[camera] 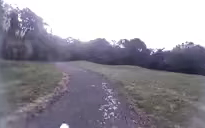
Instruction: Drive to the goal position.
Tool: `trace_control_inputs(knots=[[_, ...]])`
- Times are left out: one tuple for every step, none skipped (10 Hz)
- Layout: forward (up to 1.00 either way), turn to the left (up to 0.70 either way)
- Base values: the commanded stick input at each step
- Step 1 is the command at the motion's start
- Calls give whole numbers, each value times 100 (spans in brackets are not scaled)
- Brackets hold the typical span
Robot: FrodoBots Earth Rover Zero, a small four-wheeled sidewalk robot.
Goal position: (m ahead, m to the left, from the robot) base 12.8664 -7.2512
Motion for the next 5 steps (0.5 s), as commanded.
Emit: trace_control_inputs(knots=[[70, 0], [70, 0], [70, 0], [70, 5], [70, 20]])
